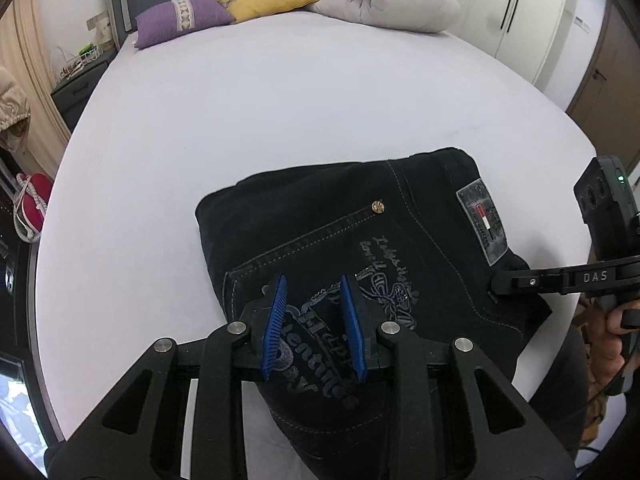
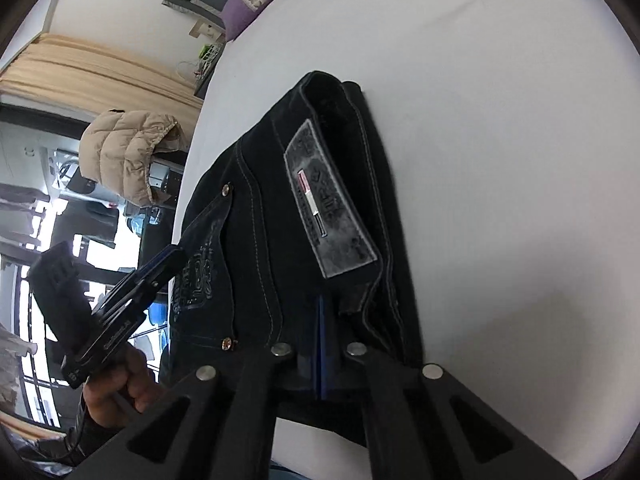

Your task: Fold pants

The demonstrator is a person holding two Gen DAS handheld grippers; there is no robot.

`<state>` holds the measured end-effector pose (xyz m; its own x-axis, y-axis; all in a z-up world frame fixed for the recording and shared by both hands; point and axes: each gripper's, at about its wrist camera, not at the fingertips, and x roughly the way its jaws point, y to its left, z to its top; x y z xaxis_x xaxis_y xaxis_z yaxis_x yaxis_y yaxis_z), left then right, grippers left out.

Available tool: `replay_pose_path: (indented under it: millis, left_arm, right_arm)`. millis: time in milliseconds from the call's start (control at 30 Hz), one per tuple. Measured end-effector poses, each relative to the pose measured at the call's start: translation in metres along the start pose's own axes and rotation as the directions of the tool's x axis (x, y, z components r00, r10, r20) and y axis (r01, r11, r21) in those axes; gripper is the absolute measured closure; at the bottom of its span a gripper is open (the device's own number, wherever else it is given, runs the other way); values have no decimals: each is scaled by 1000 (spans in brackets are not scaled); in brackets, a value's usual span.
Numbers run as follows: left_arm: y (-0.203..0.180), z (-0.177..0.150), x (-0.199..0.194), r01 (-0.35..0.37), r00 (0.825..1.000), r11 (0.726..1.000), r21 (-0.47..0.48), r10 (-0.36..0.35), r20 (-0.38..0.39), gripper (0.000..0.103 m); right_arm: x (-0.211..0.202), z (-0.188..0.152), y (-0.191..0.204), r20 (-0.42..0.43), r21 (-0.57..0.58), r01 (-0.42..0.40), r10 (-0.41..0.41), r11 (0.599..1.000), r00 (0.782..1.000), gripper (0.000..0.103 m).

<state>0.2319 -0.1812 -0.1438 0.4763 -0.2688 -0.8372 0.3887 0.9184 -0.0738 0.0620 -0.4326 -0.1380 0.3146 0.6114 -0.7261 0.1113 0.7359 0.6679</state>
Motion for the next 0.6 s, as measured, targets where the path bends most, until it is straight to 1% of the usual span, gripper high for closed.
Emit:
replay_pose_path:
  millis: [100,333,367,433,600]
  left_arm:
    - [1,3,1,-11,1000,1000,15,11,5,76]
    - [4,9,1,-29,1000,999,32,29,3,76]
    - [-6,7,-12,-32,999,999,36,32,1,76]
    - [-8,5,-10,-29,999,999,37,30,-12,76]
    - [-14,-15,-3,-30,999,998,63,32,-30,76]
  right_arm:
    - [0,-2,6,3,-7,15,-15,1000,1000,103]
    - [2,-5,6,21,8,3,-3,1000,1000,103]
    - [2,-5,6,22,8,5,-5,1000,1000,103]
    - [1,-6,5,24,7,7,-7,1000,1000,103]
    - [-1,-9,5,36,7,11,-11,1000,999,103]
